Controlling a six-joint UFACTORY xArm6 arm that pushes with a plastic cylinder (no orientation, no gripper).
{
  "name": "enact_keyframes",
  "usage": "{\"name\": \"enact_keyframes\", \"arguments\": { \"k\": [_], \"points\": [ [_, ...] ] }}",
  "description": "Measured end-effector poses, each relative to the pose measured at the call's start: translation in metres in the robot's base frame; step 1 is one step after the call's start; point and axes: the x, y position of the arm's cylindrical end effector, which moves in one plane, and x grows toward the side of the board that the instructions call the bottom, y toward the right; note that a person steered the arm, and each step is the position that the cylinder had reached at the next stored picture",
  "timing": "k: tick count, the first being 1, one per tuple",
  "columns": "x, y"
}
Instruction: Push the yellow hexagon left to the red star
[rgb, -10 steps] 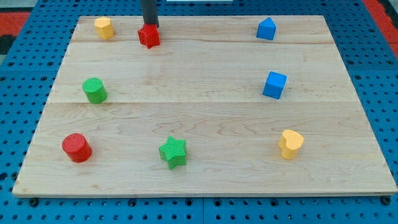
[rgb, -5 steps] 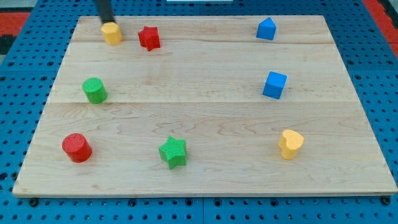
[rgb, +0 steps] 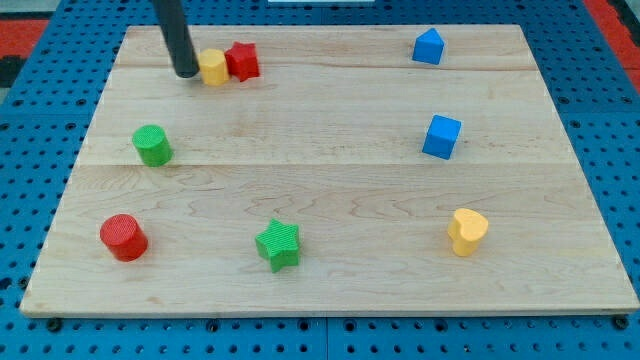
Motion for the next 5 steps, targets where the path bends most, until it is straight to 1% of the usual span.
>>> {"name": "enact_keyframes", "arguments": {
  "k": [1,2,3,4,5],
  "points": [
    [0.011,0.018],
    [0.061,0.092],
    [0.119,0.194],
    [0.190,0.300],
    [0.247,0.358]
  ]
}}
